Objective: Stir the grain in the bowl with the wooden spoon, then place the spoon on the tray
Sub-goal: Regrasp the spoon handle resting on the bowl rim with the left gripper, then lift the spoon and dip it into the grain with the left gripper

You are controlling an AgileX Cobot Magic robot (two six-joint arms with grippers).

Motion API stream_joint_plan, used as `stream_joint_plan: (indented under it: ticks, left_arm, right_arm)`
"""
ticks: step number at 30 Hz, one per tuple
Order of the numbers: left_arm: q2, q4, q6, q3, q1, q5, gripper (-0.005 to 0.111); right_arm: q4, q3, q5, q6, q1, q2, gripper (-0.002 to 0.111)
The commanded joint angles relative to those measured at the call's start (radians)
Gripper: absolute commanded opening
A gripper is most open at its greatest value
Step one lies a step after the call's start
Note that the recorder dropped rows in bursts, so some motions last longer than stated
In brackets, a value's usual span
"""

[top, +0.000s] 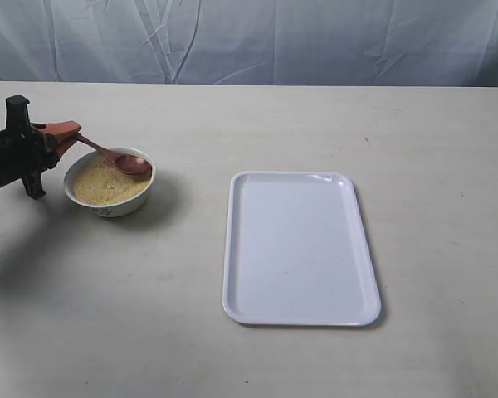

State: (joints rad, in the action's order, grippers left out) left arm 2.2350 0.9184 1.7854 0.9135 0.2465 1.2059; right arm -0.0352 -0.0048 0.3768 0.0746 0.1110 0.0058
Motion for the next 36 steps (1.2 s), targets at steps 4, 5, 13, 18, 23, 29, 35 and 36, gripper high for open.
stream_joint_plan:
  ticks: [4, 5, 13, 18, 23, 29, 35, 36]
  left_arm:
    - [-0.059, -0.003, 0.057, 0.003, 0.0, 0.015, 0.0]
    - [-0.08, 0.001, 0.054, 0.003, 0.0, 0.015, 0.0]
    - [-0.349, 0.106, -0.059, 0.003, 0.0, -0.034, 0.0]
    - [-0.605, 0.197, -0.205, -0.035, -0.061, -0.423, 0.0]
    - [-0.703, -0.085, -0.571, -0.196, -0.16, -0.629, 0.0]
    - [-0.635, -0.313, -0.869, -0.254, -0.209, -0.567, 0.0]
    - [-0.543, -0.364, -0.918, -0.254, -0.209, -0.547, 0.0]
    - [-0.531, -0.36, -0.929, -0.254, -0.209, -0.532, 0.0]
  right_arm:
    - [0.001, 0.005, -0.014, -0.004, -0.006, -0.006, 0.002]
    - [0.001, 0.005, -0.014, -0.004, -0.006, -0.006, 0.002]
    - [0.001, 0.005, -0.014, -0.004, -0.006, -0.006, 0.002]
    - [0.001, 0.005, -0.014, -0.004, -0.006, -0.006, 0.002]
    - [-0.001, 0.005, -0.014, -0.004, -0.006, -0.006, 0.002]
    - [-0.001, 0.005, -0.014, -0.004, -0.006, -0.006, 0.002]
    - [0.003, 0.005, -0.014, -0.004, -0.006, -0.006, 0.002]
    - [0.001, 0.005, -0.014, -0.004, -0.006, -0.006, 0.002]
